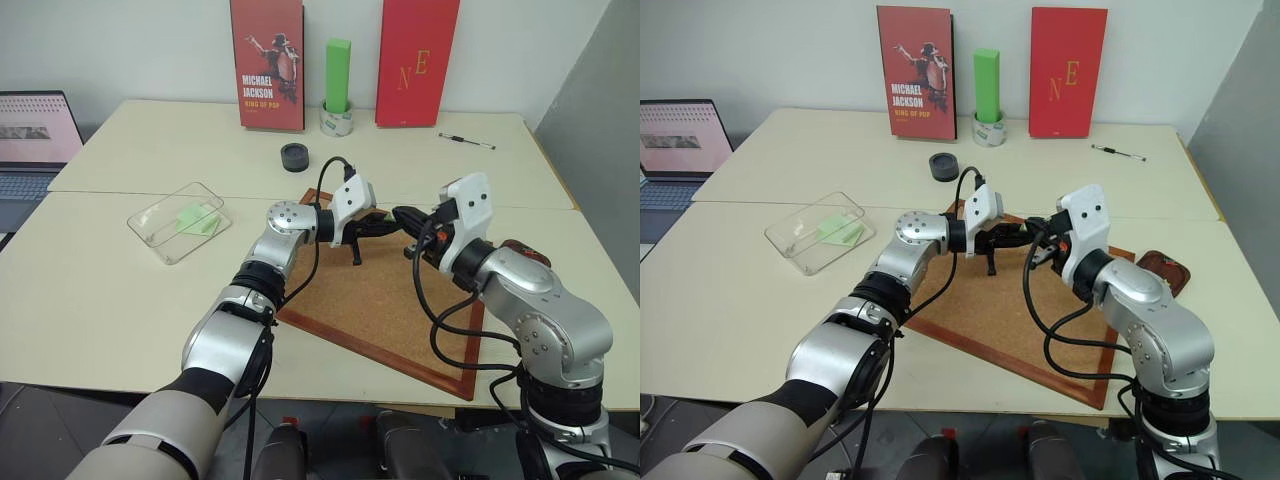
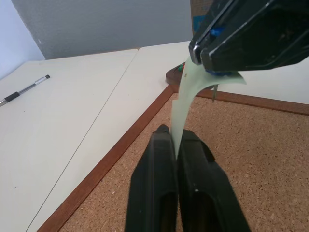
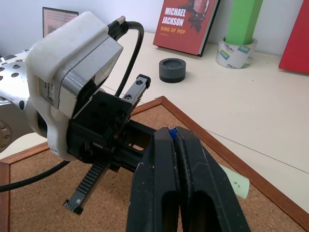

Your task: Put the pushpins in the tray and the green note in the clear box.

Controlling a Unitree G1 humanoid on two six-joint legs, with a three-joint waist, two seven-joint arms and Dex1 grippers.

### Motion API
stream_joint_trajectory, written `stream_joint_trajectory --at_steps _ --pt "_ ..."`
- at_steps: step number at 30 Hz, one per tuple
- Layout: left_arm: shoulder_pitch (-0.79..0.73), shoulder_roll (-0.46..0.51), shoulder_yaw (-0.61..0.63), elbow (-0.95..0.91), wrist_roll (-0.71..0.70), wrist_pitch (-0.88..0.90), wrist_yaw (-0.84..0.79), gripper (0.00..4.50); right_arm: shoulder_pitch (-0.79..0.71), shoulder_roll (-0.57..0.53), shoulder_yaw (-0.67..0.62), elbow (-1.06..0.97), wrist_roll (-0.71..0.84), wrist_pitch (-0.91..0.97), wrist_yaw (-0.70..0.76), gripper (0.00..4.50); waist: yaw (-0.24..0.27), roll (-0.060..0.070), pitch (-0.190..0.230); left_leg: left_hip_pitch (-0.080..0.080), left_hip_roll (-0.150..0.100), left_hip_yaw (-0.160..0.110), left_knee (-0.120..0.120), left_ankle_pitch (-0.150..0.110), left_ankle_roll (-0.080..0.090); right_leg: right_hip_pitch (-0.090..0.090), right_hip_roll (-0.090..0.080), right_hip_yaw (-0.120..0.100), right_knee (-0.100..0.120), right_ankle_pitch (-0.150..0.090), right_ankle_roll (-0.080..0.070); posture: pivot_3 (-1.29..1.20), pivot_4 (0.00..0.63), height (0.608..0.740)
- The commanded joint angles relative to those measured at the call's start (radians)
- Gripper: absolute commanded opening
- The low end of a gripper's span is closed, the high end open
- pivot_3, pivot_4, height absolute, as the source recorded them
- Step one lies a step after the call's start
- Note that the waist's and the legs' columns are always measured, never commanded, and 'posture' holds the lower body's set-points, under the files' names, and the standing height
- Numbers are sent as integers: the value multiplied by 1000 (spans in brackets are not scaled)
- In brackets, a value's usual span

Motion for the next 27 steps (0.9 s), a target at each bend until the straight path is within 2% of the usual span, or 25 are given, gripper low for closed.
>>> stream_joint_trajectory --at_steps 1,12,17,22,27 --pt "-12 4 7 -8 8 -29 4 29 -26 2 -3 -24 11 -14 -6 0 0 0 0 0 0 0 0 0 0 0 0 0 0 0 0 0 150 740" --pt "13 27 -5 9 67 -102 55 29 -38 17 -83 -68 48 9 -68 0 0 0 0 0 0 0 0 0 0 0 0 0 0 0 0 0 150 740" --pt "19 30 -2 17 83 -120 79 29 -15 -10 -144 -101 61 24 -91 0 1 0 0 0 0 0 0 0 0 0 0 0 0 0 0 0 150 740" --pt "31 40 8 -6 84 -115 103 29 126 -160 -198 -116 -23 9 -83 0 7 0 0 0 0 0 0 0 0 0 0 0 0 0 0 0 150 740" --pt "54 49 13 -62 67 -91 111 29 285 -350 -141 -24 -214 -121 -77 0 7 0 0 0 0 0 0 0 0 0 0 0 0 0 0 0 150 740"
